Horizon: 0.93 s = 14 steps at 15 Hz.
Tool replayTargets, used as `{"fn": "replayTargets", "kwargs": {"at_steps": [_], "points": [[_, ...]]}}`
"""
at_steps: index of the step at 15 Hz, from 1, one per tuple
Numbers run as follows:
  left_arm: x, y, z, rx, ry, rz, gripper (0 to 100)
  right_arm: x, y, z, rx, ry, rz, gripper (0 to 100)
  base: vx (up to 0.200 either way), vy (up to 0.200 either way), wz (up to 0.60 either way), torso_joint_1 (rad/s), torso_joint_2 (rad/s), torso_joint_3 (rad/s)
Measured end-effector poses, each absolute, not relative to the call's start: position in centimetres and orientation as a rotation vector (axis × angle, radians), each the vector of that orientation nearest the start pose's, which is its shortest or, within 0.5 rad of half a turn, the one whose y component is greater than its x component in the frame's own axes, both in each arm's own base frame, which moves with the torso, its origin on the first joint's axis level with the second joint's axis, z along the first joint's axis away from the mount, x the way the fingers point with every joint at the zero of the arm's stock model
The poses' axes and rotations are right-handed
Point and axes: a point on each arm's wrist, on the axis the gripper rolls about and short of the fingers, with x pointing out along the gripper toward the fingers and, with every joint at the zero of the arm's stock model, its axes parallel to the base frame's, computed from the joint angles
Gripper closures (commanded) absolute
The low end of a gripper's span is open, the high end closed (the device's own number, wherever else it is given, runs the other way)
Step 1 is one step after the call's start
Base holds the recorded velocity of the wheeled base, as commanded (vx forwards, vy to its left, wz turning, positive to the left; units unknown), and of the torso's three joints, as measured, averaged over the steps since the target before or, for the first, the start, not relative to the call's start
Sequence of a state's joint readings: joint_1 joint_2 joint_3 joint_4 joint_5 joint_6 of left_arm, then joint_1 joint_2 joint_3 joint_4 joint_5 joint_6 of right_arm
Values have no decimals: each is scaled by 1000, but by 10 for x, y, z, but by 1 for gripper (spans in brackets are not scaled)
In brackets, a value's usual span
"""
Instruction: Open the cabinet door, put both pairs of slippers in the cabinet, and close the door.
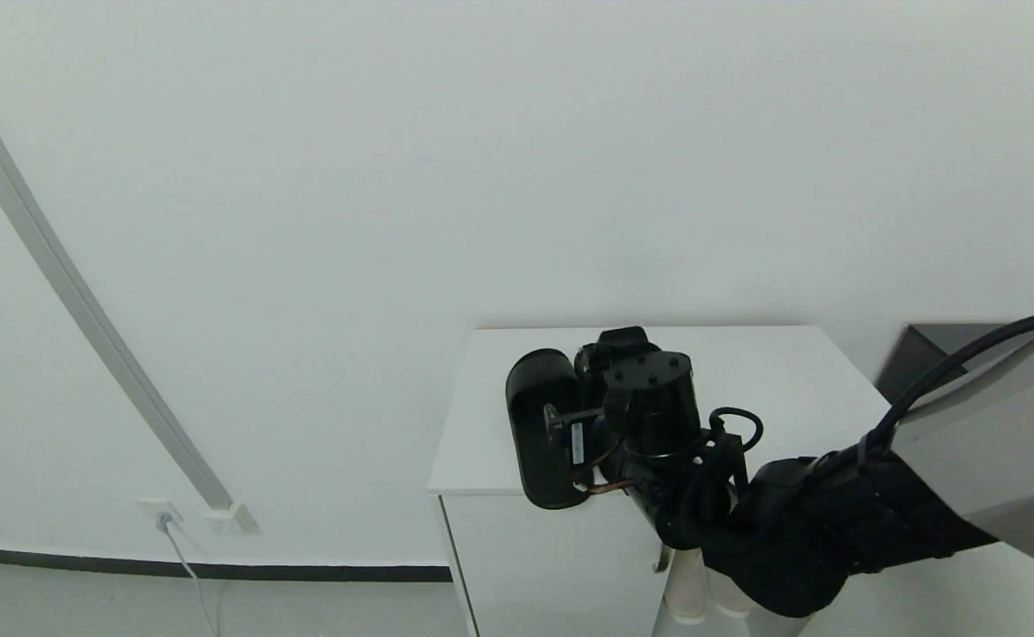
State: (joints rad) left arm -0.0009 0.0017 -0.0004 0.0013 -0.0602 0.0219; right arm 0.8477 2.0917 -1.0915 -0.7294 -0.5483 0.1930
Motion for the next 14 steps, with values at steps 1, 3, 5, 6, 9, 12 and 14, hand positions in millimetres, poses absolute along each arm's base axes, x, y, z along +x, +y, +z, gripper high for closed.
{"fn": "replayTargets", "kwargs": {"at_steps": [1, 3, 5, 6, 9, 12, 14], "points": [[-23, -1, 76, 21, 2, -62, 100, 279, 295, 121, 8, 242, 271, 0, 0, 0, 0, 0, 0, 0], [-23, -1, 75, 20, 2, -60, 100, 292, 298, 115, 12, 239, 256, 0, 0, 0, 0, 0, 0, 0], [-23, -1, 75, 19, 2, -60, 100, 308, 298, 110, 16, 234, 237, 0, 0, 0, 0, 0, 0, 0], [-23, -1, 75, 19, 2, -60, 100, 317, 299, 108, 19, 229, 227, 0, 0, 0, 0, 0, 0, 0], [-23, -1, 75, 19, 2, -60, 100, 341, 297, 102, 12, 219, 203, 0, 0, 0, 0, 0, 0, 0], [-23, -1, 75, 20, 2, -61, 100, 354, 304, 97, 2, 219, 204, 0, 0, 0, 0, 0, 0, 0], [-23, -1, 75, 19, 2, -60, 100, 364, 309, 94, 6, 215, 199, 0, 0, 0, 0, 0, 0, 0]]}}
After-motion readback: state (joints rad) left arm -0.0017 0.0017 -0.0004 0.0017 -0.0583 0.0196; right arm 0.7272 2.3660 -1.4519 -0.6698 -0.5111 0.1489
